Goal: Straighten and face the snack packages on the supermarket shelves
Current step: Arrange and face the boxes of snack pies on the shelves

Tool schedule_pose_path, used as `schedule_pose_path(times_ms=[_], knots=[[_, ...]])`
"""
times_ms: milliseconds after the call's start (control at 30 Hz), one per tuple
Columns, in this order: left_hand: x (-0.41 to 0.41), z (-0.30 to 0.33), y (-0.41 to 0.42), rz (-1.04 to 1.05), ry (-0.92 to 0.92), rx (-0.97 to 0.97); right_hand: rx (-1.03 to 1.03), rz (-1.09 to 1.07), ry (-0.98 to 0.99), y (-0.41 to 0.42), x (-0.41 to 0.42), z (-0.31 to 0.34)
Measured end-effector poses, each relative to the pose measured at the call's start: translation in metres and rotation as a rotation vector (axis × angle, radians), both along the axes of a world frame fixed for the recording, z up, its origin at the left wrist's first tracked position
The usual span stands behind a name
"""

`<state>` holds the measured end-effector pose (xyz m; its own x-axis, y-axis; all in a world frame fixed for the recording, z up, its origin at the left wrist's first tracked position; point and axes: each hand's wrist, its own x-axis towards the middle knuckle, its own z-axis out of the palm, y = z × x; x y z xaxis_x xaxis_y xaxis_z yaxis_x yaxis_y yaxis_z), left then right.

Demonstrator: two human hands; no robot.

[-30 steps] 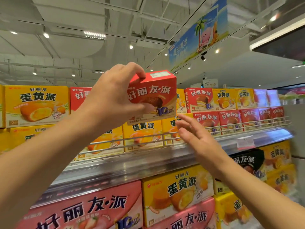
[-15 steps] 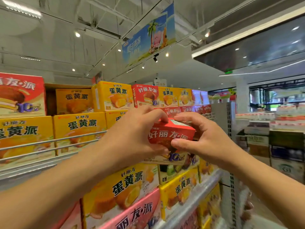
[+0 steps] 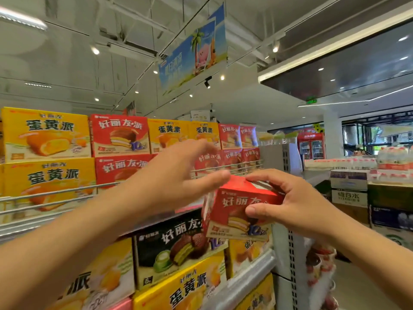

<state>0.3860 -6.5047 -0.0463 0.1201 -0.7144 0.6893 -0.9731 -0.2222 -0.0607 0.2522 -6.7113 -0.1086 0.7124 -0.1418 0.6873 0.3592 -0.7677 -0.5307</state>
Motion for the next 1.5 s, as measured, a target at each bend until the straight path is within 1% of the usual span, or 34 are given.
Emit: schedule_pose_path(times_ms=[67, 233, 267, 333, 433, 500, 567, 833, 967, 1067, 1133, 1233, 1300, 1433, 1500], knots=[[0.016, 0.017, -0.018, 0.141, -0.077, -0.008, 0.004, 0.005, 0.004, -0.031, 0.001, 0.001], [0.071, 0.062, -0.036, 0.675, -0.367, 0.01, 0.027, 0.083, -0.003, -0.085, 0.02, 0.01], [0.081, 0.069, -0.036, 0.756, -0.387, 0.025, 0.033, 0.104, -0.01, -0.091, 0.025, 0.011], [0.097, 0.078, -0.037, 0.886, -0.361, 0.049, 0.042, 0.141, -0.023, -0.1, 0.036, 0.013], [0.111, 0.084, -0.038, 0.98, -0.359, 0.095, 0.044, 0.176, -0.043, -0.109, 0.051, 0.017], [0.113, 0.085, -0.04, 0.977, -0.385, 0.087, 0.045, 0.202, -0.05, -0.113, 0.058, 0.019], [0.113, 0.087, -0.042, 0.947, -0.374, 0.04, 0.038, 0.225, -0.049, -0.117, 0.064, 0.022], [0.095, 0.088, -0.048, 0.799, -0.21, -0.089, 0.021, 0.277, -0.08, -0.118, 0.083, 0.024], [0.074, 0.095, -0.039, 0.596, -0.05, -0.217, -0.026, 0.308, -0.074, -0.117, 0.089, 0.035], [0.043, 0.107, -0.018, 0.428, 0.052, -0.354, -0.053, 0.324, -0.135, -0.112, 0.091, 0.062], [0.024, 0.11, 0.0, 0.38, 0.079, -0.402, -0.078, 0.33, -0.194, -0.104, 0.093, 0.087], [0.006, 0.103, 0.029, 0.388, 0.145, -0.397, -0.133, 0.327, -0.259, -0.087, 0.109, 0.13], [-0.001, 0.096, 0.048, 0.409, 0.184, -0.374, -0.179, 0.337, -0.255, -0.07, 0.124, 0.159], [-0.009, 0.084, 0.077, 0.493, 0.197, -0.336, -0.261, 0.324, -0.249, -0.032, 0.151, 0.204], [-0.011, 0.08, 0.088, 0.527, 0.168, -0.327, -0.292, 0.303, -0.247, -0.019, 0.164, 0.217]])
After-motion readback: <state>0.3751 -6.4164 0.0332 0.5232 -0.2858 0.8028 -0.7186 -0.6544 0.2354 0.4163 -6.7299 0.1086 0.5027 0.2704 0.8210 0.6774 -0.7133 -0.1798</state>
